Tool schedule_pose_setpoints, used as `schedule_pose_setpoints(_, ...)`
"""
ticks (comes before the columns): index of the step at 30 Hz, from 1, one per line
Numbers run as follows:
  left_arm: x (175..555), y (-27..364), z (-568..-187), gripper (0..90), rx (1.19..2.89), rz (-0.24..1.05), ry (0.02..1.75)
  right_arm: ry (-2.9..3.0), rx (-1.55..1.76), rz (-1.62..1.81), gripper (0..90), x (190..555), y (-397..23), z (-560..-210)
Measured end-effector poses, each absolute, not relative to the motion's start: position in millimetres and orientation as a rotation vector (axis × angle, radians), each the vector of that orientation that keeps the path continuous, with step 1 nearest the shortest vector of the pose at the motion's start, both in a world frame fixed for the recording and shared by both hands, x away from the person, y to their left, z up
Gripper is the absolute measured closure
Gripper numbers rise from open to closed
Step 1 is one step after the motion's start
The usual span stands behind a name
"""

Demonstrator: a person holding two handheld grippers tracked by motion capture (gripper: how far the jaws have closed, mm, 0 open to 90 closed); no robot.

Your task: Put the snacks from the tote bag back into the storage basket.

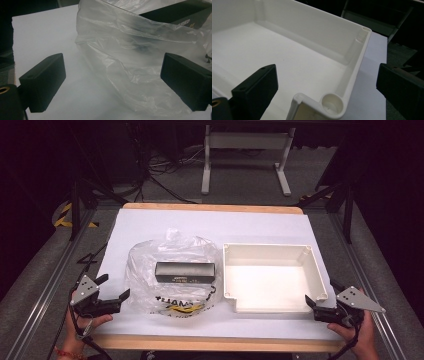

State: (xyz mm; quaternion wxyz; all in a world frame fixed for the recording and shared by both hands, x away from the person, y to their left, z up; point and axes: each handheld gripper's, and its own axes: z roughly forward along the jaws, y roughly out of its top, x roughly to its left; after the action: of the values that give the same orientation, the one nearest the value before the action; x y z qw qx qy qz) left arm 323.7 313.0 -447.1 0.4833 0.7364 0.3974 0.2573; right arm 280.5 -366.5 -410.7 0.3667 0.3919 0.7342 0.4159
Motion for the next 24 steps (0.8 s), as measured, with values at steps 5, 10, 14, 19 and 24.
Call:
schedule_pose_setpoints(5,324,313,-447,6.9,1.795,0.626,0.972,1.904,0.986,1.082,8.3,281,-366,-404)
schedule_pose_setpoints(10,324,314,-447,7.3,1.79,0.628,0.972,1.907,0.94,1.084,10.7,282,-366,-399)
schedule_pose_setpoints(14,323,314,-447,7.4,1.787,0.631,0.974,1.919,0.927,1.072,9.8,284,-363,-397)
schedule_pose_setpoints(19,324,314,-447,7.5,1.789,0.626,0.973,1.936,0.904,1.079,8.3,288,-357,-393)
schedule_pose_setpoints(24,323,312,-447,7.5,1.792,0.625,0.97,1.93,0.862,1.066,7.0,291,-353,-384)
